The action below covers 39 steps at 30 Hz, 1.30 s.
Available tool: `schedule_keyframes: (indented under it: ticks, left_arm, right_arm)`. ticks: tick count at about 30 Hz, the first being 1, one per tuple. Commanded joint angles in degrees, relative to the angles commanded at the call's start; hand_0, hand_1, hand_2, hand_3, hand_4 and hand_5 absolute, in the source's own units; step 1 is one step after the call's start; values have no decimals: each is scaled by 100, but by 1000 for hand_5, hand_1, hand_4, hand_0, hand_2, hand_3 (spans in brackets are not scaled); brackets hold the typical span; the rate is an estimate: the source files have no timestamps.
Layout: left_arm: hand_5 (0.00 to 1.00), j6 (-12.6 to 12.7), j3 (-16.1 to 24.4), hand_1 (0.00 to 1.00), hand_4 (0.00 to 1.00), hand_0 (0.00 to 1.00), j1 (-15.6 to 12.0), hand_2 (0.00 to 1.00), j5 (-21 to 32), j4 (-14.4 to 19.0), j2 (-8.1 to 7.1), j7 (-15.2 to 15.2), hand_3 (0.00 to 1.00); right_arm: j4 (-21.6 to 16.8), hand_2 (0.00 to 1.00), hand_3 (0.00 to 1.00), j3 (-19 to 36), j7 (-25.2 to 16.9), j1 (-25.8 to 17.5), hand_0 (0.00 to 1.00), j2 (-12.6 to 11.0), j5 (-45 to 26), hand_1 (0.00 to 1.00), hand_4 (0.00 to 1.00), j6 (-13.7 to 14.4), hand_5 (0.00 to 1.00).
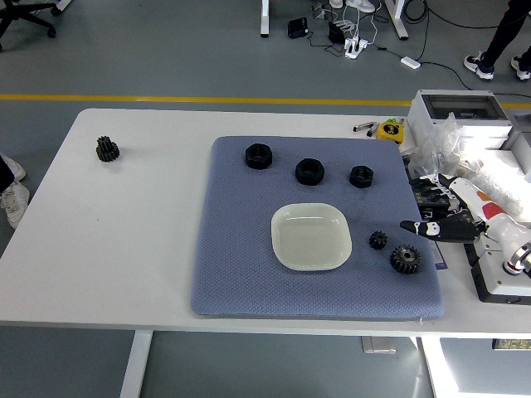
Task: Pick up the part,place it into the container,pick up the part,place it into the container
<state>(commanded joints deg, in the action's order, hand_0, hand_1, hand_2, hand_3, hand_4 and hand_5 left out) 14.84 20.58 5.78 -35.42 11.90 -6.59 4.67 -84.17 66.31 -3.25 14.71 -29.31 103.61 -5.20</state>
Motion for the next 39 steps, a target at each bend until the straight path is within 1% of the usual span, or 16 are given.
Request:
schedule_keyframes:
  ticks: [3, 5, 7, 9, 11, 12, 13, 18, 19, 24, 25, 30, 31, 36, 37, 39]
  left_arm:
    - [500, 0, -1, 655, 594, 655, 1, 621, 4, 0, 0, -1, 556]
    - [500, 0, -2, 655, 594, 655, 1, 621, 2, 0, 0, 1, 556]
    - [500, -1, -3, 655, 594, 656, 3, 621, -2, 2, -1, 2, 556]
    - [500, 0, -10, 655, 594, 656, 4, 621, 10, 2, -3, -1, 556]
    - [500, 0, -10, 655, 594, 656, 5, 621, 14, 2, -2, -1, 556]
    - [500, 1, -15, 655, 594, 656, 6, 621, 16, 2, -2, -3, 556]
    - [500, 1, -18, 655, 594, 655, 7, 621, 25, 2, -3, -4, 556]
    - [500, 4, -23, 655, 594, 655, 8, 621, 41, 3, -6, -7, 556]
    - [500, 4, -23, 655, 594, 656, 9, 621, 44, 3, -6, -8, 556]
    - [500, 6, -15, 655, 594, 656, 10, 621, 41, 2, -7, -4, 556]
    - [501, 5, -14, 655, 595, 655, 12, 621, 34, 2, -8, -3, 555]
    - [501, 5, -8, 655, 595, 655, 12, 621, 25, 3, -10, 1, 555]
    - [500, 5, -9, 654, 595, 654, 12, 622, 25, 3, -9, 1, 555]
    - [500, 4, -12, 654, 595, 654, 8, 622, 38, 4, -8, -1, 555]
    - [500, 4, -12, 654, 594, 654, 8, 623, 37, 4, -7, -1, 556]
    - [500, 3, -8, 654, 594, 654, 8, 623, 24, 4, -5, 2, 556]
  right_arm:
    - [-21, 795, 804, -118, 14, 70, 700, -52, 335, 730, 998, -52, 368]
    - [-2, 795, 804, -312, 45, 214, 700, -118, 819, 730, 998, -113, 368]
    - [54, 783, 784, -447, 82, 330, 691, -150, 1303, 719, 998, -124, 361]
    - [109, 783, 784, -578, 107, 432, 691, -179, 1788, 719, 998, -123, 361]
    - [177, 783, 784, -746, 132, 548, 691, -208, 2084, 719, 998, -158, 361]
    - [215, 783, 784, -824, 140, 598, 691, -222, 2102, 719, 998, -177, 361]
    - [253, 739, 757, -886, 146, 637, 644, -231, 2087, 685, 998, -191, 362]
    - [464, 739, 757, -1138, 181, 800, 644, -223, 2037, 685, 998, -283, 362]
    - [480, 713, 739, -1156, 182, 810, 608, -218, 2027, 657, 998, -288, 367]
    - [662, 713, 739, -1337, 175, 906, 608, -152, 1887, 657, 998, -246, 367]
    - [708, 700, 736, -1364, 175, 922, 582, -140, 1861, 646, 998, -234, 369]
    - [961, 700, 736, -1486, 162, 963, 582, -78, 1687, 646, 998, -173, 369]
    - [997, 680, 731, -1495, 164, 965, 549, -69, 1675, 632, 998, -174, 368]
    - [1166, 680, 731, -1536, 157, 969, 549, -32, 1596, 632, 998, -174, 368]
    - [1202, 656, 687, -1544, 155, 972, 510, -24, 1580, 605, 998, -172, 364]
    - [1263, 656, 687, -1555, 157, 977, 510, -12, 1563, 605, 998, -175, 364]
